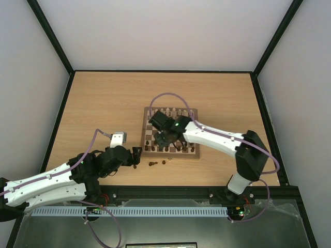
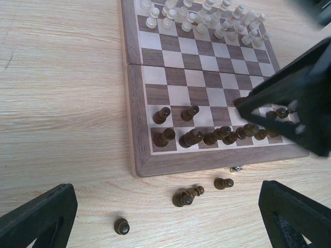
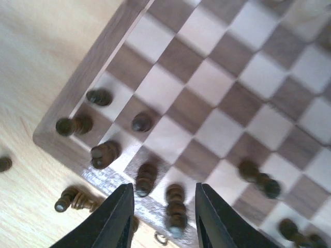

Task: Set up the chess pieces on the board
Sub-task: Place the chess piece on the chessboard, then pick up the chess piece from the chessboard, then place the chess piece on the chessboard, then pick up the chess piece at the center of the board.

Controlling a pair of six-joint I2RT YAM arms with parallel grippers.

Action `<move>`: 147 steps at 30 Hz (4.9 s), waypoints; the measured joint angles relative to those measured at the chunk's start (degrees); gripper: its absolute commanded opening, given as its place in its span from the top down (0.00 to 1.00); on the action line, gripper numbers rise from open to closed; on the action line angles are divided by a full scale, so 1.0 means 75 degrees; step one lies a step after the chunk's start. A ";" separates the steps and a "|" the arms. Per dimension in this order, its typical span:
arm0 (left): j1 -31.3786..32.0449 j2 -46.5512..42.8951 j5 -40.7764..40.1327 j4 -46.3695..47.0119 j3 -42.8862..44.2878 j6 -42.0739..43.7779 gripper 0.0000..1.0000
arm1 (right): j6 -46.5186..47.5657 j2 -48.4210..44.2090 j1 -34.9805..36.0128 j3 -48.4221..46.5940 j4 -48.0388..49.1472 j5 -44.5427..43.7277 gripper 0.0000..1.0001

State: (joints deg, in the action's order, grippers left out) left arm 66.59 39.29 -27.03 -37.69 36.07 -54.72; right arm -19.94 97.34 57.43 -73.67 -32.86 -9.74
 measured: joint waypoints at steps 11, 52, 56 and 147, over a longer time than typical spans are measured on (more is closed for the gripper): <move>0.0000 0.0003 0.0000 0.0000 0.0000 0.0003 0.01 | -0.0029 -0.0863 -0.1265 0.0268 -0.0067 -0.0510 0.56; 0.0000 0.0015 0.0000 0.0000 0.0000 0.0009 0.01 | 0.0061 0.0329 -0.1300 0.0522 -0.0003 -0.0157 0.92; 0.0000 0.0015 0.0000 0.0000 0.0000 0.0009 0.01 | 0.0047 0.0020 -0.1189 0.0685 -0.0032 -0.0160 0.92; -0.0029 0.1883 -0.0137 0.0994 0.1821 0.1172 0.01 | -0.1218 -0.5120 -0.0353 0.2264 0.0839 0.0568 0.01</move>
State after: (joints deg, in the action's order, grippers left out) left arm 66.37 53.41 -28.05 -30.24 49.74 -45.93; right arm -29.08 58.94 54.78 -56.69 -26.57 -5.48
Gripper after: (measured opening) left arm 0.990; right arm 0.986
